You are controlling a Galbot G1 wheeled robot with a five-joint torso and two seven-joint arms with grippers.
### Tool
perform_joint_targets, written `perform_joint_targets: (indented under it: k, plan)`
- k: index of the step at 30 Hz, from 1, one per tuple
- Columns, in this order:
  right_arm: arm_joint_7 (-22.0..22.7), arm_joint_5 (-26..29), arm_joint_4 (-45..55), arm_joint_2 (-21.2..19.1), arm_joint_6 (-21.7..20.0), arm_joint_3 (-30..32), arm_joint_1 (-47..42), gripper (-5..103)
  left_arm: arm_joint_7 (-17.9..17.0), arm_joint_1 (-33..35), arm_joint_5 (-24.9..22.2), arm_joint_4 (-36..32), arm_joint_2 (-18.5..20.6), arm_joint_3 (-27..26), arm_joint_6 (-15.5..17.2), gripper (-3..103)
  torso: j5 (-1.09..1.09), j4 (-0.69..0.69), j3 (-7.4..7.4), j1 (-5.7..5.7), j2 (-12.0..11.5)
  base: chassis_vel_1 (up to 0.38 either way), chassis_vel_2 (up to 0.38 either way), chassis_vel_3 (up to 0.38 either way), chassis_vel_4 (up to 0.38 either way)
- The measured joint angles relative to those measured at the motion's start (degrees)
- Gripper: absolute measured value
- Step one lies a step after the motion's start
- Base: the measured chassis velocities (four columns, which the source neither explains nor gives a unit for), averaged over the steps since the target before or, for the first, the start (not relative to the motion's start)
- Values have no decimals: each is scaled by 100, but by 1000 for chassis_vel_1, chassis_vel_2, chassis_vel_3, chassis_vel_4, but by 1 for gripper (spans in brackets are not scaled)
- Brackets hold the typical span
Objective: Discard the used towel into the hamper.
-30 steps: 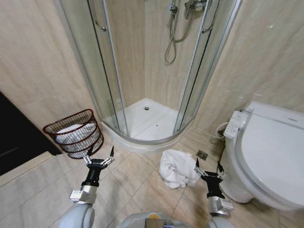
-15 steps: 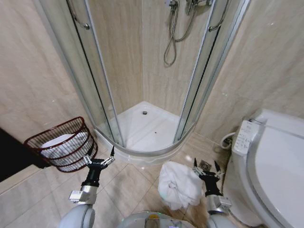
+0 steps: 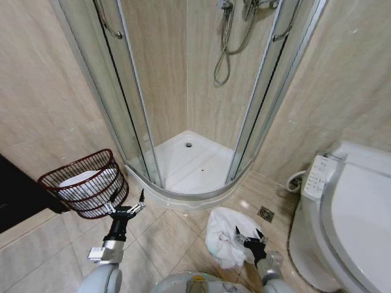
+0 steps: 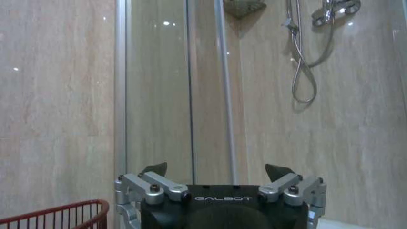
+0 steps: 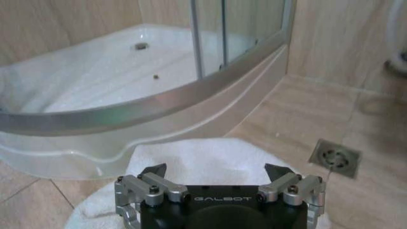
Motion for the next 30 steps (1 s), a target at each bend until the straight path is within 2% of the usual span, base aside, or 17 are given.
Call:
perform_joint_targets:
  k: [4,8,14,20,30]
  plan:
    - [-220,76,-360,39,-426,-36,394,100,-15,13,-49,0,7,-12,-28,100,1,0,1,0,0,0,0,0,0]
    - [-492,76,-891,79,-539,-9,753,100,-77,45,-56,-64,-51,20,-15,100,0,0,1,0,0,0,0,0,0]
    - [-506,-83,-1768,187,-507,3,1219,100,-83,116,-69,-291,-24,20,2,100,0,1,2,1,3,0,0,0,0]
    - [-392,-185,-2037,208,-405,52,1295,100,-86,38,-159,-316,204,-11,53,100,-2,0,3,2,5,0,0,0,0]
    - [-383,-248,-2423,184,-147,83,1420,100,-75,13,-300,-382,353,-17,178,100,-1,0,3,2,6,0,0,0,0]
